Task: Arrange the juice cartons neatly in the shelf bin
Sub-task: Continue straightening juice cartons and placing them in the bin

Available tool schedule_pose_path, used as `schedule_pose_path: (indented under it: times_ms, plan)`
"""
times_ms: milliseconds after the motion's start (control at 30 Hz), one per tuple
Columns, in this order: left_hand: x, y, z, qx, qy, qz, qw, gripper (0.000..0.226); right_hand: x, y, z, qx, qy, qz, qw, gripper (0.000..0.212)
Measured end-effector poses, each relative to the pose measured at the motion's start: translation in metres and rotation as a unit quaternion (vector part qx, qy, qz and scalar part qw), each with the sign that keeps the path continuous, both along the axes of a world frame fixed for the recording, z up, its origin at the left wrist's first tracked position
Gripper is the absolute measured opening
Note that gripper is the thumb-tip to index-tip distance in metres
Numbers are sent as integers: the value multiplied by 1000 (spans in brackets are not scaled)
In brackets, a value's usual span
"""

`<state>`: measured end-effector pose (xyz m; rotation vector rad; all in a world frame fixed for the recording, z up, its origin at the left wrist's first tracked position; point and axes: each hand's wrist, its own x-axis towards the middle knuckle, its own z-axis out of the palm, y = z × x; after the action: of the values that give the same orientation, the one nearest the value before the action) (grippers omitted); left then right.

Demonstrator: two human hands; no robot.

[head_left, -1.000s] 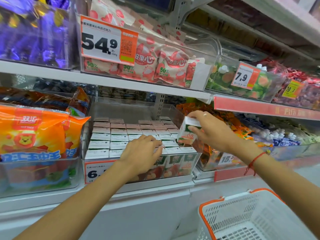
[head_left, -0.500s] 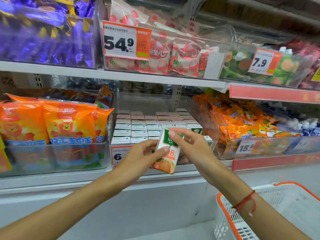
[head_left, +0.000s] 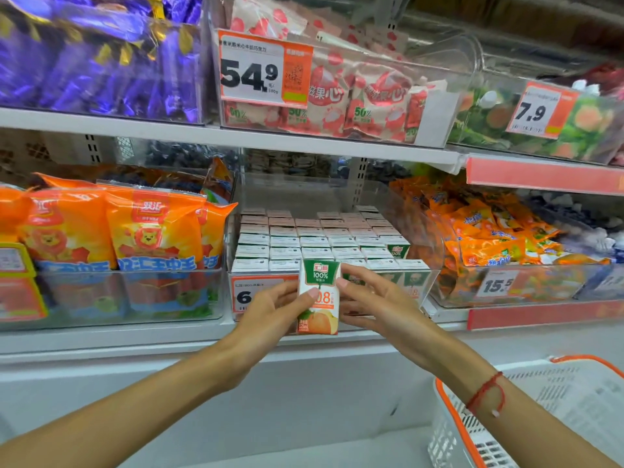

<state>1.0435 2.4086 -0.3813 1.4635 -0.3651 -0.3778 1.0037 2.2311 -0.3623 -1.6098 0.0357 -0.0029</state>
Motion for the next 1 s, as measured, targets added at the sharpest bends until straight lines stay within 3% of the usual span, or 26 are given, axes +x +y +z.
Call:
schedule_pose_path:
  times_ms: [200, 367, 567, 800, 1000]
  plan:
    - [2, -2, 1, -17, -3, 4, 1000, 18, 0, -1, -4, 0, 7, 18, 1000, 41]
    - [5, -4, 1, -34, -11, 27, 999, 19, -2, 3, -11, -31, -21, 21, 999, 27]
    - [-1, -1, 5, 21, -138, 101, 985, 21, -6, 9, -8, -140, -103, -38, 984, 28]
    - [-4, -2, 9, -15, -103, 92, 990, 15, -16, 25, -10, -260, -192, -146, 935, 46]
    - [3, 4, 17, -66, -8, 100, 993, 42, -15, 20, -1, -111, -113, -22, 987, 35]
